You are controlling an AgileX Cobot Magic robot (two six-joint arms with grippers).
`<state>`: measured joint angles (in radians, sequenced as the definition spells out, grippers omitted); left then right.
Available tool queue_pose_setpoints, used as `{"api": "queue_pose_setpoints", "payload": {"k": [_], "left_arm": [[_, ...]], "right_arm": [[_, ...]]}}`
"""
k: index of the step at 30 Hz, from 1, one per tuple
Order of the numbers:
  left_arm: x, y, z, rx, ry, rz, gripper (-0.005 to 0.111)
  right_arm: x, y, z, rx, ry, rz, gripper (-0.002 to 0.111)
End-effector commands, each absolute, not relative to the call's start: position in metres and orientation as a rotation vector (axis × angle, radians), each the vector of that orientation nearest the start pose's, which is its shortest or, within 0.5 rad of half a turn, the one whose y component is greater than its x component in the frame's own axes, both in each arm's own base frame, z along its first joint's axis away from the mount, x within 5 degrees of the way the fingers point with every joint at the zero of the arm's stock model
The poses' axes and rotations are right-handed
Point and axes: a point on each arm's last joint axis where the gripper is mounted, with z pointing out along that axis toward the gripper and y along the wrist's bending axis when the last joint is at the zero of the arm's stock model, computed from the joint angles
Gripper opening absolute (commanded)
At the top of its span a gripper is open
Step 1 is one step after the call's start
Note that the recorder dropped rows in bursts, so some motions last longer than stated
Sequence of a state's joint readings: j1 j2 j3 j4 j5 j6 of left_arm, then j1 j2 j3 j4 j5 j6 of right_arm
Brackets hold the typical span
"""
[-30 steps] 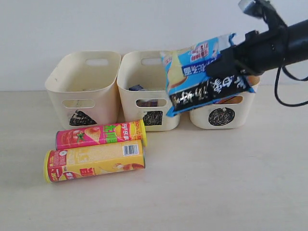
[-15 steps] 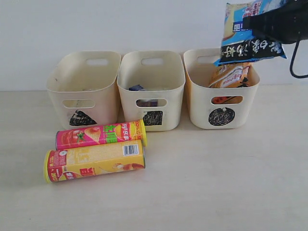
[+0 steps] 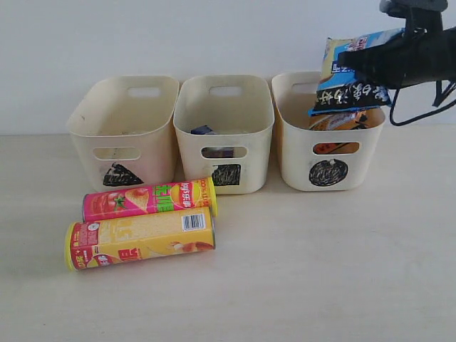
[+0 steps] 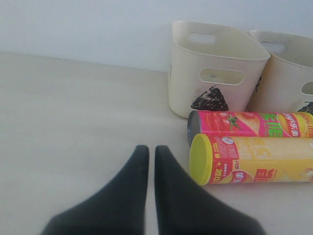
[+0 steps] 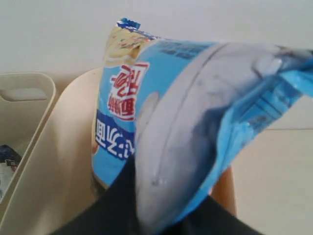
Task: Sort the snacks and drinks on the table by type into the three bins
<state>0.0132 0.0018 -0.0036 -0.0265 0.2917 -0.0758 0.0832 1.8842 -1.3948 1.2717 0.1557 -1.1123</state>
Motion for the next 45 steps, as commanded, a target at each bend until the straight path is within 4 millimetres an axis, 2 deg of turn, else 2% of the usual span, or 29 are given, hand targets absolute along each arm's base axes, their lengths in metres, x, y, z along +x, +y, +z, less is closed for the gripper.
{"api": "queue_pose_setpoints", "payload": {"k": [1, 2, 5, 7, 9, 12, 14, 16, 20, 21, 24, 32, 39, 45], "left_arm": [[0.055, 0.000, 0.187, -0.094, 1.773, -0.062, 0.004], [0.055, 0.000, 0.187, -0.094, 1.773, -0.062, 0.004], [0.055, 0.000, 0.187, -0.094, 1.773, -0.062, 0.004], [0.055, 0.000, 0.187, -0.094, 1.773, -0.062, 0.004], [0.055, 0.000, 0.187, -0.094, 1.773, -0.062, 0.004], [0.055, 0.000, 0.187, -0.094, 1.773, -0.062, 0.004], [0.055, 0.000, 0.187, -0.094, 1.773, -0.062, 0.004], [0.055, 0.000, 0.187, -0.094, 1.773, -0.062, 0.004], [0.055, 0.000, 0.187, -0.094, 1.773, -0.062, 0.004], [0.055, 0.000, 0.187, -0.094, 1.773, -0.062, 0.004], [0.055, 0.000, 0.187, -0.094, 1.773, -0.062, 0.004], [0.055, 0.000, 0.187, -0.094, 1.773, -0.062, 0.004], [0.055, 0.000, 0.187, -0.094, 1.773, -0.062, 0.004], [0.055, 0.000, 0.187, -0.094, 1.773, -0.062, 0.004]], "right_arm": [[0.447, 0.064, 0.261, -0.022, 2.014, 0.291, 0.014], [0.448, 0.063, 0.260, -0.011, 2.009, 0.273, 0.029], [0.448, 0.063, 0.260, -0.009, 2.007, 0.265, 0.055], [0.448, 0.061, 0.263, 0.001, 1.997, 0.251, 0.067], [0.447, 0.060, 0.269, 0.005, 1.983, 0.246, 0.069], [0.444, 0.059, 0.276, 0.003, 1.966, 0.241, 0.064], [0.442, 0.059, 0.281, -0.013, 1.955, 0.233, 0.055], [0.440, 0.061, 0.282, -0.072, 1.963, 0.241, 0.042], [0.437, 0.064, 0.278, -0.196, 2.000, 0.262, 0.004], [0.436, 0.063, 0.277, -0.202, 2.011, 0.274, 0.000], [0.433, 0.054, 0.274, -0.176, 2.042, 0.295, 0.000], [0.411, 0.025, 0.273, -0.156, 2.070, 0.139, 0.000], [0.398, 0.020, 0.277, -0.194, 2.075, 0.042, 0.000], [0.395, 0.017, 0.274, -0.126, 2.123, 0.039, 0.000]]}}
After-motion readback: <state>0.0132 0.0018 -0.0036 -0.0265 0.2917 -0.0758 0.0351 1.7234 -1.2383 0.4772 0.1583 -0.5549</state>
